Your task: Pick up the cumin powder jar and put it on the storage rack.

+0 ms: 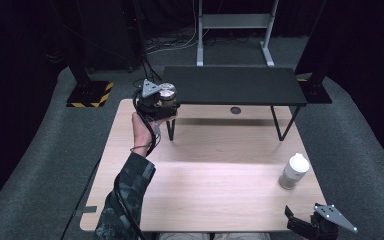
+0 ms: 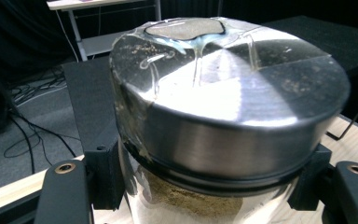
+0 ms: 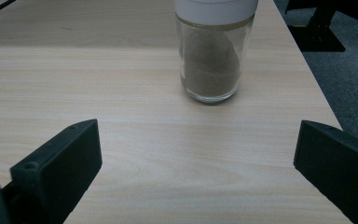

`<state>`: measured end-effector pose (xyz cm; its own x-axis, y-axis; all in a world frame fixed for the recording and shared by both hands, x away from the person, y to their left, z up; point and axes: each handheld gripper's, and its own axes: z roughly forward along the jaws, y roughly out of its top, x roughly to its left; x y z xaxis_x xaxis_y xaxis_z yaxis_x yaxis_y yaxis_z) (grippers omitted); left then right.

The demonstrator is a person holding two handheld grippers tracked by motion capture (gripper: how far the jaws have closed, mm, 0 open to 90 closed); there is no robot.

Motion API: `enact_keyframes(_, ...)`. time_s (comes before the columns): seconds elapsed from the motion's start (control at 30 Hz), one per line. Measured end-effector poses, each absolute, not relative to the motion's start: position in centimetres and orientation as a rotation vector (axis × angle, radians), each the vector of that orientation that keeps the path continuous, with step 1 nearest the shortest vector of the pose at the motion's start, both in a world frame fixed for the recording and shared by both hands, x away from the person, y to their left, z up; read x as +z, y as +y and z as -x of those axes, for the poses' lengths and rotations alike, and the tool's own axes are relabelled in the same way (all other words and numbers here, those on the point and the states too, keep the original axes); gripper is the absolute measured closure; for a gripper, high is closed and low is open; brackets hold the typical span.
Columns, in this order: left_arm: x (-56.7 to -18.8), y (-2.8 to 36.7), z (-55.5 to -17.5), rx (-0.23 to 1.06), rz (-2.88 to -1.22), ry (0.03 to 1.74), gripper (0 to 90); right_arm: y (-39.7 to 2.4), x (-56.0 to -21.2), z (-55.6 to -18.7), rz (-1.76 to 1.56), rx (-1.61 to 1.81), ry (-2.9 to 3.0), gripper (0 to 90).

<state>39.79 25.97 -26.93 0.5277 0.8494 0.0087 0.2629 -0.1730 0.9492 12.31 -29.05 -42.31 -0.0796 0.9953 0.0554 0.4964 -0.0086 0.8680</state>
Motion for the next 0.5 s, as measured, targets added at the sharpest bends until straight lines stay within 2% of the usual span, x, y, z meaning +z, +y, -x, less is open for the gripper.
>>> enact_keyframes(0.5,-25.6,26.2,-41.3,0.696,-1.691,0.961,30.2,-29.1,-42.4,-12.3,-1.566,1.01,1.643,0.0)
